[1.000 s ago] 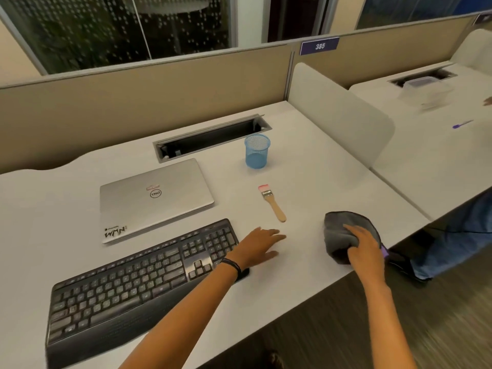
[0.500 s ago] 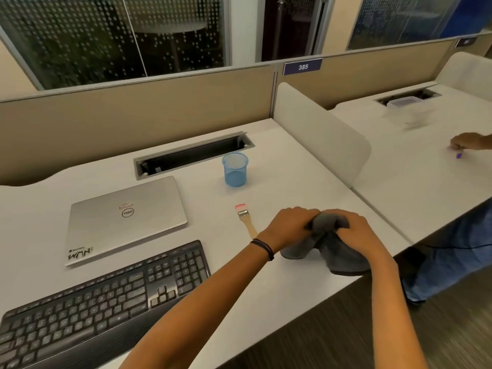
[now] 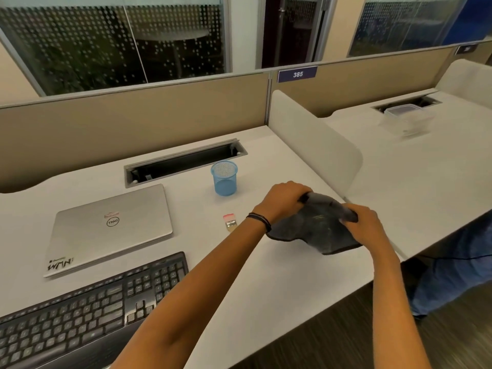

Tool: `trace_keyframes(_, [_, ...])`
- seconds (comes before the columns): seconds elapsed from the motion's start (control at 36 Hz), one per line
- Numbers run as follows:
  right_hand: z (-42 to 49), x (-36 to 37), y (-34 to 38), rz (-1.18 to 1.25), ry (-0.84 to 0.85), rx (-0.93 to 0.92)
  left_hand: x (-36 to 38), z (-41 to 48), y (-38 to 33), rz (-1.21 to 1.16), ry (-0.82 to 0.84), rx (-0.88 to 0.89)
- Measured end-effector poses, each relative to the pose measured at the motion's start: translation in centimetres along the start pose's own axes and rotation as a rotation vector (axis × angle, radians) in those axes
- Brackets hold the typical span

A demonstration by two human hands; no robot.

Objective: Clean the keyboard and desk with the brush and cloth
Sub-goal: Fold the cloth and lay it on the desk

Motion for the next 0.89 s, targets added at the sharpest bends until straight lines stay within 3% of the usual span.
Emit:
trace_keyframes(0.19, [2.9, -0.8, 0.6, 0.031, -0.185, -0.128, -0.2, 0.6, 0.3, -0.043, -0.226, 0.027])
trace_keyframes(0.31, [2.6, 0.2, -0.3, 0.104, -0.166, -0.278, 2.0, -1.2, 1.1, -0.047, -0.281, 0.103])
trace_keyframes(0.58, [0.2, 8.4, -8.8, -0.044, 0.242, -0.15, 12.1, -9.0, 2.8, -0.094, 0.157, 0.091])
trace_keyframes(0.69, [-0.5, 9.8, -9.7, -0.223, 0.484, -0.053, 14.9, -11.3, 2.7, -0.103, 0.349, 0.107])
trace_keyframes(0.81, [-0.1, 9.6, -7.4, -0.445, 0.656, 0.047, 14.3, -12.0, 3.2, -0.182, 0.389, 0.082])
trace_keyframes(0.89, [0.3, 9.8, -4.6, -0.443, 0.672, 0.085, 12.8, -12.5, 4.0, -0.225, 0.357, 0.034])
Point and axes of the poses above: each hand's wrist, its own z-axis towards the middle knuckle, its own x-axis out of the palm, y = z × x, the point moved 3 cm from there along z, towards the middle knuckle, and after that the axes turned 13 degrees about x, right-handed, at the moved point
